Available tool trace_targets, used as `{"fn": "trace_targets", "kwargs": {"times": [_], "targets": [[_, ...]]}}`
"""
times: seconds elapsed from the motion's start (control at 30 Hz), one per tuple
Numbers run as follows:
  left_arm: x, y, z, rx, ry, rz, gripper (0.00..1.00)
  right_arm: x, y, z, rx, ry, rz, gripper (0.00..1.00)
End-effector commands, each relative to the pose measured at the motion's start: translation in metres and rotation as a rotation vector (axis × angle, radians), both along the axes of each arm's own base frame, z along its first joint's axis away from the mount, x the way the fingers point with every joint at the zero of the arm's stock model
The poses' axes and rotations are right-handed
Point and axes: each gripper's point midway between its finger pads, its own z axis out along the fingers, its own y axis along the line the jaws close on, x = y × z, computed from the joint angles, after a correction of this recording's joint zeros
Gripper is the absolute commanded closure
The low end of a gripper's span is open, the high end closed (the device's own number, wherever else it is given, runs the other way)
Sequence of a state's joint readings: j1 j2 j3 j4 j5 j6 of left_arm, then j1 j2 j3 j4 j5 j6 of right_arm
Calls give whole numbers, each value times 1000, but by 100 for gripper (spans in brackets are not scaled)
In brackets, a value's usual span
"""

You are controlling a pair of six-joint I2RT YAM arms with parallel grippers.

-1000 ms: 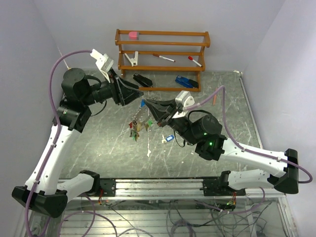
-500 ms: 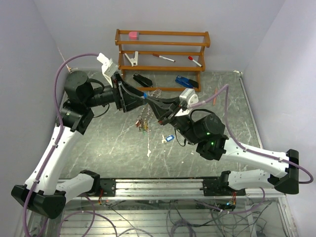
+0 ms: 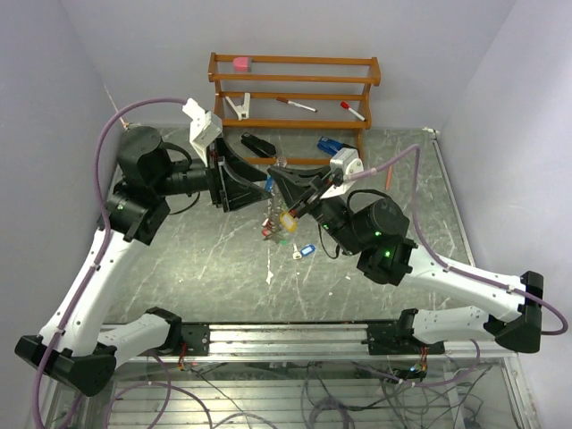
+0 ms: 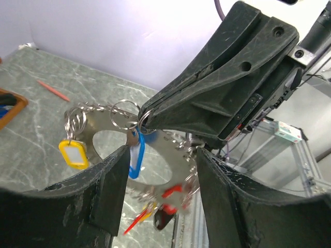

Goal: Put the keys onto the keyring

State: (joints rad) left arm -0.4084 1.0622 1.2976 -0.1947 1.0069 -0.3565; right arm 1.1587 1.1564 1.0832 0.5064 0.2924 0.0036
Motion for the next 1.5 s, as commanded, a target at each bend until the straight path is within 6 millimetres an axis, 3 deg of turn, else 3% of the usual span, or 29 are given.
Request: {"fn": "trace_targets", "kwargs": {"times": [0.0,0.1,0.2,0.43,0.57,0.77,1.13,1.3,1.47], "targets": [[10,11,16,32,-99,107,36,-5,-13,34,126,-10,31,100],[26,22,22,44,-119,220,37,-6,-24,40,184,9,64,100],[29,23,22,46,-122,236,37,-7,-28,45,201,36,103,100],[17,15,8,31,-188,124,34,-13,-15,52,205,122,228,100],[28,18,0,79,-315,144,32,-24,-8,59,225,148,350,100],[19,14,9,63,-426,72,30,-31,-3,59,215,203,470,100],[10,23,37,52,-537,92,29,-30,-23,36,244,300,762,100],[0,18,44,-15,-512,38,28,-37,-20,26,204,352,921,100],[12,21,54,-25,-522,93,28,-29,-13,15,18,353,822,100]]}}
